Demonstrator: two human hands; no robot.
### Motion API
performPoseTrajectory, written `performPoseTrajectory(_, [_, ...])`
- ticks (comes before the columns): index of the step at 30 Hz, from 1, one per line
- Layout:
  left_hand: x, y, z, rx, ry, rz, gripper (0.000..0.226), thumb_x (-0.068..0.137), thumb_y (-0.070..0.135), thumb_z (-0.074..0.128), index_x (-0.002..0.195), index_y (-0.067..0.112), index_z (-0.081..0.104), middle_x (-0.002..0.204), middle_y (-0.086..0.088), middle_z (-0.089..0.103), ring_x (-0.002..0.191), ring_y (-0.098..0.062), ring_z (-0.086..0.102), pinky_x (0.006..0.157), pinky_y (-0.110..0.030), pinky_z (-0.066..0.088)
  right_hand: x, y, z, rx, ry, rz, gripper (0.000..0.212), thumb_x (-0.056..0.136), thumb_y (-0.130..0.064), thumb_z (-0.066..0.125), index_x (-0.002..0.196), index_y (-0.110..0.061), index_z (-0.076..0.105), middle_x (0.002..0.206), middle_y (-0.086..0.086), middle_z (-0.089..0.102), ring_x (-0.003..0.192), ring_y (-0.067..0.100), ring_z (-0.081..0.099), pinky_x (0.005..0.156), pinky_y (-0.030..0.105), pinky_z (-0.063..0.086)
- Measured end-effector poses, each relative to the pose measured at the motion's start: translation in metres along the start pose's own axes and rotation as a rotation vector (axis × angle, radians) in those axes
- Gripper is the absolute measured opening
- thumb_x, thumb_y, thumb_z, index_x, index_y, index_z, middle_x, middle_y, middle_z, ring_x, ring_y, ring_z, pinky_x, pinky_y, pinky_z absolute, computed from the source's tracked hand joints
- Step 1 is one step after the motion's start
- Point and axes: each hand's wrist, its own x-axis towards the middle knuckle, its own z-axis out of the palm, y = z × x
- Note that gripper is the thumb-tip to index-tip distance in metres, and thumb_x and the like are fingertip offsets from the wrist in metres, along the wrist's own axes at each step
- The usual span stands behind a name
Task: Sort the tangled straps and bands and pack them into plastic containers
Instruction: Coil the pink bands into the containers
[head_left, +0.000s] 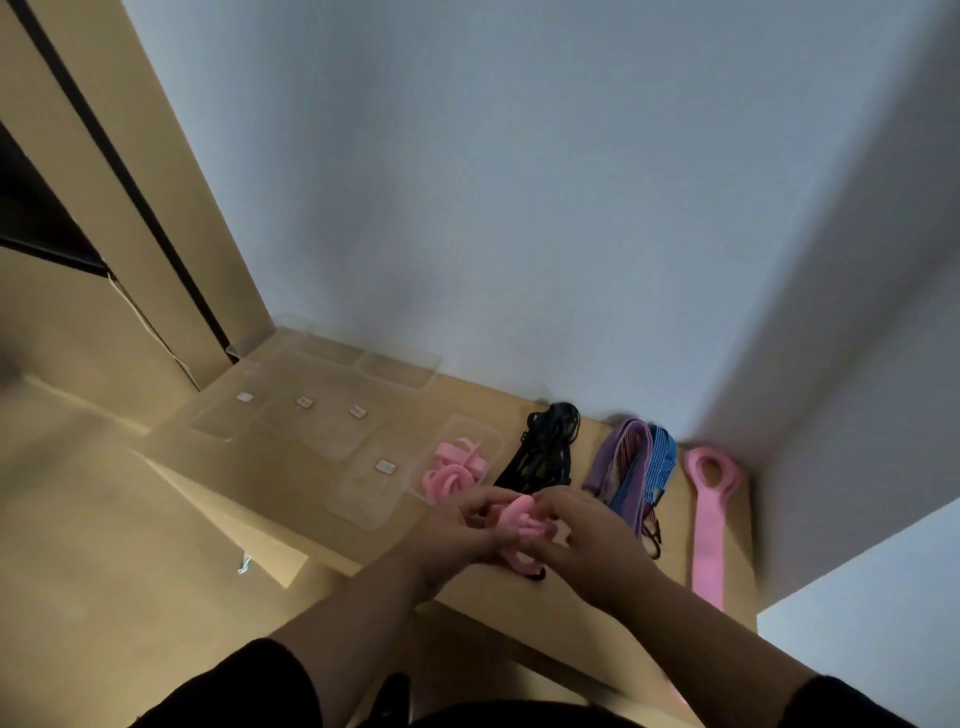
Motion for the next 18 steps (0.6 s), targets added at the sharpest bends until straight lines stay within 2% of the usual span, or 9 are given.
performPoseTrajectory(3, [-0.002,-0.002,-0.024,0.001,-0.019,-0.028,0.043,0.083,0.012,0.079,0.124,0.017,0.067,0.123,-0.015,0.066,0.112,-0.031,0.066,0.091,-0.048,0.057,0.014,-0.012,0.01,0.102,-0.092,0.046,0.027,0.088,-0.042,0.07,0.103,-0.042,0.048,0.107,-0.018,0.056,0.094,-0.001,0.057,0.074,0.019,0.052])
performPoseTrajectory(6, [-0.001,-0.003,-0.049,0.011,-0.036,-0.048,0.044,0.081,0.011,0.081,0.122,0.014,0.067,0.119,-0.015,0.068,0.109,-0.029,0.068,0.087,-0.045,0.059,0.032,-0.022,0.02,0.175,-0.165,0.095,0.041,0.084,-0.043,0.075,0.114,-0.037,0.048,0.108,-0.014,0.06,0.094,0.004,0.064,0.077,0.024,0.059])
performPoseTrajectory(8, [0.003,-0.004,-0.065,0.026,-0.04,-0.046,0.045,0.08,0.013,0.082,0.122,0.011,0.067,0.118,-0.016,0.068,0.108,-0.028,0.069,0.088,-0.047,0.059,0.047,-0.03,0.027,0.082,-0.192,0.062,0.033,0.085,-0.046,0.073,0.11,-0.036,0.052,0.103,-0.012,0.06,0.089,0.003,0.062,0.077,0.025,0.058])
performPoseTrajectory(10, [0.01,-0.004,-0.082,0.054,-0.047,-0.038,0.048,0.076,0.021,0.086,0.12,0.014,0.068,0.12,-0.016,0.066,0.109,-0.029,0.069,0.088,-0.05,0.059,0.062,-0.038,0.034,-0.008,-0.185,0.037,0.019,0.087,-0.048,0.07,0.094,-0.035,0.057,0.091,-0.011,0.058,0.077,0.004,0.056,0.068,0.021,0.052])
performPoseTrajectory(12, [0.02,-0.003,-0.1,0.098,-0.07,-0.034,0.05,0.076,0.029,0.087,0.12,0.018,0.067,0.121,-0.014,0.066,0.109,-0.029,0.068,0.088,-0.049,0.059,0.077,-0.043,0.045,-0.031,-0.146,0.07,0.017,0.088,-0.047,0.069,0.088,-0.034,0.058,0.084,-0.009,0.058,0.073,0.005,0.056,0.063,0.021,0.049])
performPoseTrajectory(15, [0.038,0.0,-0.13,0.142,-0.117,-0.037,0.044,0.08,0.03,0.083,0.12,0.022,0.067,0.118,-0.009,0.068,0.107,-0.024,0.069,0.086,-0.041,0.06,0.096,-0.048,0.059,0.009,-0.092,0.156,0.015,0.088,-0.045,0.069,0.086,-0.032,0.064,0.08,-0.006,0.063,0.072,0.007,0.061,0.066,0.027,0.055])
performPoseTrajectory(18, [0.056,0.007,-0.161,0.258,-0.137,-0.008,0.027,0.087,0.024,0.075,0.113,0.031,0.066,0.107,0.001,0.07,0.097,-0.009,0.069,0.077,-0.025,0.056,0.113,-0.051,0.07,0.031,-0.022,0.23,0.021,0.087,-0.052,0.064,0.083,-0.032,0.068,0.076,-0.005,0.066,0.069,0.007,0.062,0.069,0.039,0.057])
